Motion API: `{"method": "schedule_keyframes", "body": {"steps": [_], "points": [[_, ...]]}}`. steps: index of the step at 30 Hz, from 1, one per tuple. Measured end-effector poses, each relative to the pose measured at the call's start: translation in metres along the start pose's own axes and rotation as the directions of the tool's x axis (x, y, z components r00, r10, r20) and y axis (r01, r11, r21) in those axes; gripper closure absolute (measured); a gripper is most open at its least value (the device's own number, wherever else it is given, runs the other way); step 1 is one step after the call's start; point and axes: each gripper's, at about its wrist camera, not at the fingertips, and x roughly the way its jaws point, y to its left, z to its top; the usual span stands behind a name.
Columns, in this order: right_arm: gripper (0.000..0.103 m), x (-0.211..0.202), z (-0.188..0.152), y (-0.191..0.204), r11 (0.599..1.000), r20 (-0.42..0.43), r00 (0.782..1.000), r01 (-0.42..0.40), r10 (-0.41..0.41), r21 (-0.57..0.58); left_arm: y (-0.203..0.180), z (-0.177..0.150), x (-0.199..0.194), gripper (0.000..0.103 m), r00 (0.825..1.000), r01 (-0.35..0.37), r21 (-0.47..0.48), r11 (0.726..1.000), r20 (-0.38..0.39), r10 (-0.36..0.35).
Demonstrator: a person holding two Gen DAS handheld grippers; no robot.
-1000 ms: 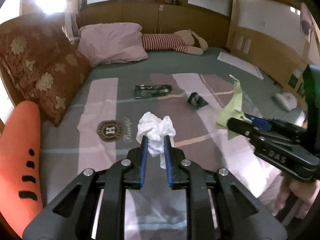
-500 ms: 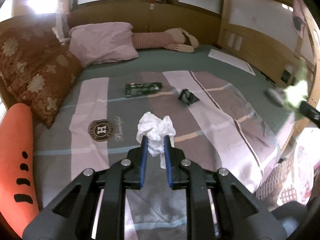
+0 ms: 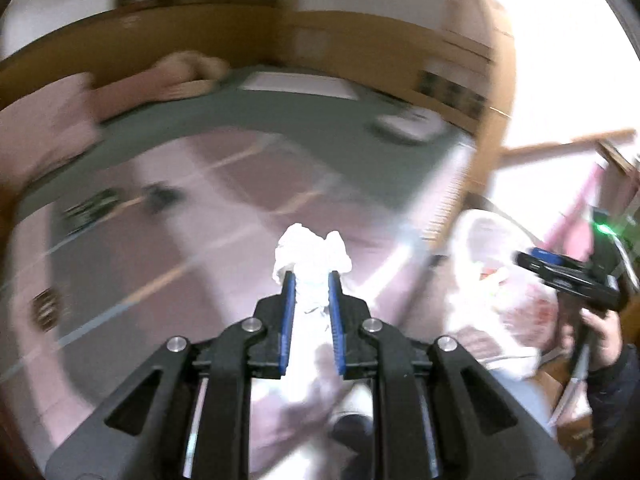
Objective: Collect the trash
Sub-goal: 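Carry the tissue and paper crane with both tools to the wastebasket and release, then return both tools over the bed toward the dark wrappers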
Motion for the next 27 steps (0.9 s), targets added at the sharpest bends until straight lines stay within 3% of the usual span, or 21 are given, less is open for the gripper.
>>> {"method": "schedule_keyframes", "body": {"steps": [2,5,7,9,10,12,14,17,19,21,24,27], "points": [[0.027,-0.023,0.004,-0.018,0.997,0.078,0.997,0.005,-0.011,0.073,-0.051,0.017,0.017,0.086,0.994,0.104,0.058,0.993,-0.028,-0.103],[0.018,-0.074,0.019,-0.045,0.985,0.232,0.972,0.004,-0.044,0.173,-0.122,0.033,0.037,0.086,0.973,0.227,0.149,0.962,-0.072,-0.219],[0.016,-0.102,0.031,-0.055,0.977,0.307,0.950,-0.015,-0.052,0.213,-0.161,0.038,0.051,0.080,0.959,0.281,0.192,0.941,-0.097,-0.266],[0.015,-0.123,0.038,-0.057,0.976,0.355,0.934,-0.034,-0.046,0.216,-0.193,0.043,0.070,0.043,0.941,0.332,0.196,0.923,-0.142,-0.309],[0.015,-0.131,0.042,-0.053,0.978,0.370,0.928,-0.044,-0.034,0.202,-0.204,0.045,0.083,0.002,0.938,0.335,0.193,0.922,-0.164,-0.306],[0.014,-0.135,0.046,-0.036,0.989,0.370,0.929,-0.049,-0.007,0.142,-0.208,0.046,0.100,0.003,0.965,0.244,0.199,0.949,-0.151,-0.216],[0.014,-0.132,0.048,-0.023,0.995,0.352,0.936,-0.053,0.021,0.081,-0.193,0.048,0.106,0.003,0.973,0.192,0.153,0.969,-0.158,-0.168],[0.014,-0.118,0.044,0.008,0.998,0.304,0.950,-0.065,0.069,-0.024,-0.127,0.046,0.082,0.003,0.981,0.166,0.003,0.986,-0.103,-0.165],[0.014,-0.103,0.039,0.034,0.993,0.266,0.958,-0.084,0.105,-0.088,-0.070,0.040,0.053,0.003,0.997,0.062,-0.057,0.996,-0.044,-0.065],[0.014,-0.082,0.034,0.070,0.981,0.212,0.966,-0.118,0.150,-0.157,-0.017,0.028,0.023,0.003,0.999,-0.034,-0.127,0.991,-0.013,0.033],[0.014,-0.061,0.035,0.121,0.957,0.158,0.961,-0.187,0.225,-0.221,0.067,0.005,-0.023,0.003,0.986,-0.161,-0.241,0.957,-0.001,0.166],[0.014,-0.041,0.042,0.189,0.920,0.116,0.948,-0.250,0.296,-0.303,0.134,-0.021,-0.066,0.003,0.939,-0.325,-0.314,0.892,0.003,0.344]]}}
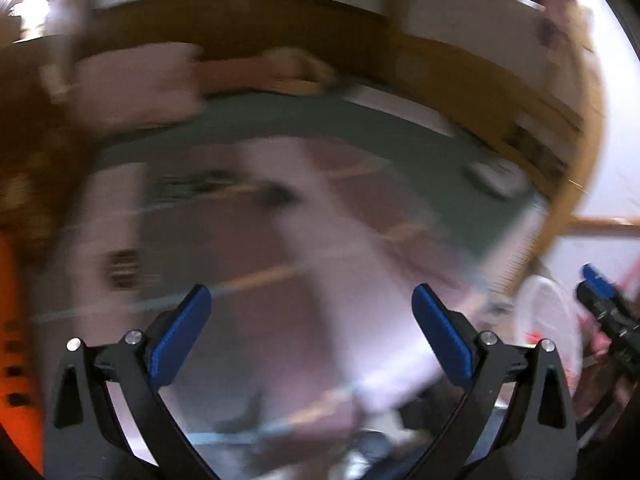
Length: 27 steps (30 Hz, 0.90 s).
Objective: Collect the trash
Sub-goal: 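Return both tools over the bed toward the dark wrappers, then grasp the dark green wrapper with the right tool while the left tool grasps the green packet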
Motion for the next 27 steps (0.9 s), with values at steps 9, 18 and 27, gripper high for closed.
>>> {"method": "schedule_keyframes", "body": {"steps": [9,18,27], "points": [[0.010,0.111,0.036,0.165,0.966,-0.040,0.976,-0.219,0.216,-0.134,0.114,-0.023,0.009,0.003,0.976,-0.213,-0.193,0.958,-0.009,0.216],[0.010,0.133,-0.001,0.185,0.949,-0.091,0.984,-0.173,0.154,-0.264,0.099,-0.023,0.009,0.003,0.982,-0.184,-0.145,0.972,0.007,0.187],[0.010,0.149,0.000,0.188,0.944,-0.135,0.978,-0.191,0.160,-0.270,0.098,-0.025,0.003,0.003,0.986,-0.166,-0.146,0.975,0.008,0.169]]}}
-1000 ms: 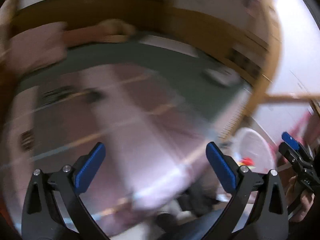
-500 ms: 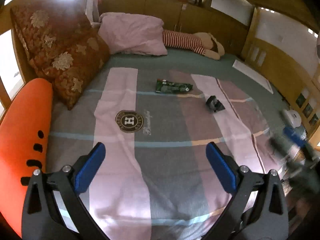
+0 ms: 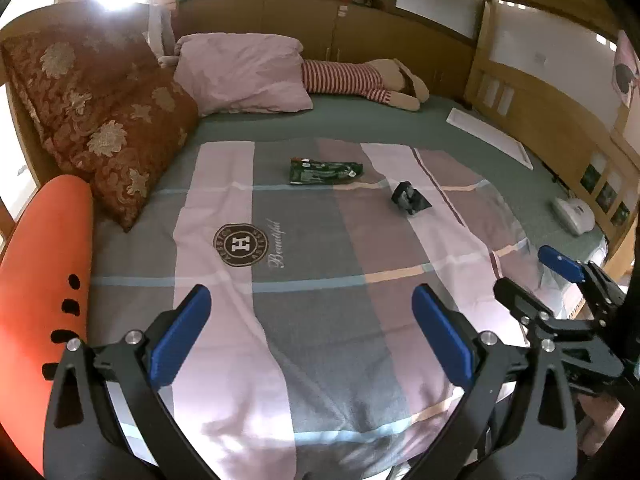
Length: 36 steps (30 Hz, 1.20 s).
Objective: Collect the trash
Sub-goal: 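Grasp the dark green wrapper with the right tool while the left tool grasps the green packet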
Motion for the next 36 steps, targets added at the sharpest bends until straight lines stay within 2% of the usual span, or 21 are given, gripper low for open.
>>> {"method": "schedule_keyframes", "body": {"steps": [2,4,9,12,16,18,19,21,23,26,27,30,32,34,36], "points": [[0.010,0.017,0.009,-0.002,1.000,-0.027,1.000,-0.007,0.007,-0.016,0.005,0.002,-0.001,0.003,1.000,0.008,-0.025,1.000,0.001,-0.008],[0.010,0.047,0.021,-0.007,0.999,-0.101,0.995,-0.031,0.029,-0.023,0.010,0.004,-0.003,0.003,1.000,0.021,-0.053,0.998,0.004,-0.020],[0.010,0.141,0.057,-0.031,0.998,-0.169,0.983,0.061,-0.064,-0.024,0.011,0.006,-0.002,0.003,1.000,0.015,-0.049,0.999,0.009,-0.015],[0.010,0.213,0.073,-0.046,0.987,-0.233,0.960,0.151,-0.158,-0.047,0.014,0.005,0.007,0.003,1.000,0.007,-0.059,0.998,-0.017,-0.008],[0.012,0.270,0.078,-0.063,0.982,-0.285,0.940,0.185,-0.185,-0.026,0.013,0.004,0.019,0.003,0.999,-0.014,-0.045,0.999,-0.043,0.012],[0.059,0.295,0.073,-0.075,0.985,-0.372,0.916,0.172,-0.153,0.017,0.012,0.004,0.024,0.003,0.998,-0.017,-0.034,0.999,-0.053,0.016],[0.059,0.301,0.070,-0.081,0.985,-0.408,0.904,0.165,-0.129,0.053,0.011,0.005,0.028,0.003,0.998,-0.021,-0.018,1.000,-0.056,0.020],[0.061,0.279,0.073,-0.084,0.983,-0.354,0.930,0.143,-0.094,0.114,0.008,0.011,0.039,0.003,0.998,-0.040,0.029,0.999,-0.053,0.041],[0.061,0.240,0.077,-0.080,0.987,-0.273,0.962,0.068,-0.026,0.147,0.004,0.021,0.055,0.003,0.999,-0.027,0.078,0.997,-0.043,0.031],[0.061,0.179,0.077,-0.078,0.985,-0.195,0.979,-0.020,0.053,0.171,-0.013,0.047,0.097,0.003,0.998,-0.002,0.182,0.983,-0.055,0.012],[0.061,0.157,0.078,-0.081,0.982,-0.173,0.982,-0.041,0.074,0.185,-0.024,0.060,0.119,0.003,0.999,0.004,0.243,0.970,-0.048,0.007],[0.059,0.116,0.072,-0.096,0.959,-0.139,0.981,-0.091,0.133,0.269,-0.046,0.086,0.172,0.003,1.000,-0.013,0.334,0.943,-0.019,0.021],[0.059,0.100,0.066,-0.099,0.951,-0.138,0.978,-0.110,0.155,0.290,-0.058,0.100,0.203,0.003,1.000,-0.001,0.372,0.928,-0.018,0.008],[0.059,0.093,0.056,-0.101,0.955,-0.151,0.978,-0.100,0.146,0.278,-0.075,0.114,0.239,0.003,0.999,-0.017,0.436,0.900,-0.020,0.028],[0.059,0.095,0.051,-0.104,0.957,-0.174,0.973,-0.101,0.152,0.273,-0.091,0.126,0.271,0.003,0.999,0.000,0.482,0.876,-0.032,0.017]]}}
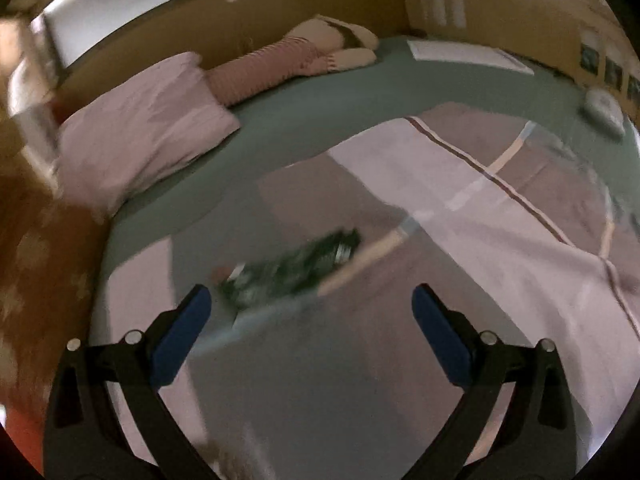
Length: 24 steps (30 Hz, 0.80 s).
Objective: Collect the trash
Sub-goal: 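Grasp the dark green wrapper with the right tool while the left tool grasps the green packet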
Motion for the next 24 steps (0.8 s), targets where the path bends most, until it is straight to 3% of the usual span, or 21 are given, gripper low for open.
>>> {"method": "schedule_keyframes", "body": {"steps": [4,5,6,7,8,10,12,17,20,22,24], "points": [[0.059,-0.003,0.001,-0.003,1.000,0.010,1.000,-0.006,0.006,0.018,-0.005,0.023,0.051,0.008,0.999,-0.009,0.059,0.998,-0.051,0.012],[0.059,-0.004,0.002,-0.002,1.000,0.014,1.000,-0.005,0.005,0.012,-0.002,0.024,0.065,0.025,0.996,0.003,0.042,0.999,-0.085,0.001],[0.059,-0.004,0.002,0.000,1.000,0.016,1.000,-0.009,0.008,0.009,0.002,0.021,0.087,0.041,0.985,0.013,-0.002,1.000,-0.169,-0.014],[0.059,-0.003,0.003,-0.001,1.000,0.014,1.000,-0.012,0.012,0.006,0.006,0.017,0.099,0.069,0.975,0.017,-0.039,0.999,-0.221,-0.025],[0.059,-0.002,0.003,0.000,1.000,0.011,1.000,-0.013,0.013,0.001,0.009,0.012,0.106,0.075,0.967,0.021,-0.082,0.996,-0.252,-0.041],[0.059,-0.001,0.003,0.000,1.000,0.012,1.000,-0.011,0.011,-0.013,0.007,0.002,0.094,0.083,0.976,0.036,-0.088,0.996,-0.212,-0.054],[0.059,-0.003,0.002,-0.001,1.000,0.022,1.000,-0.007,0.007,-0.021,0.004,-0.007,0.073,0.094,0.976,0.052,-0.079,0.995,-0.207,-0.067],[0.059,-0.020,-0.001,0.003,1.000,0.055,0.998,-0.026,0.026,-0.010,0.009,-0.029,-0.040,0.095,0.987,0.111,-0.171,0.979,-0.096,-0.128],[0.059,-0.036,-0.011,0.017,0.999,0.069,0.997,-0.037,0.039,-0.035,0.008,-0.054,-0.137,0.095,0.983,0.176,-0.245,0.953,-0.014,-0.185],[0.059,-0.049,-0.020,0.027,0.998,0.080,0.996,-0.042,0.046,-0.051,0.003,-0.066,-0.182,0.095,0.981,0.191,-0.260,0.947,0.025,-0.191],[0.059,-0.059,-0.032,0.037,0.996,0.081,0.996,-0.040,0.046,-0.078,-0.011,-0.081,-0.231,0.095,0.984,0.175,-0.233,0.957,0.056,-0.166]]}}
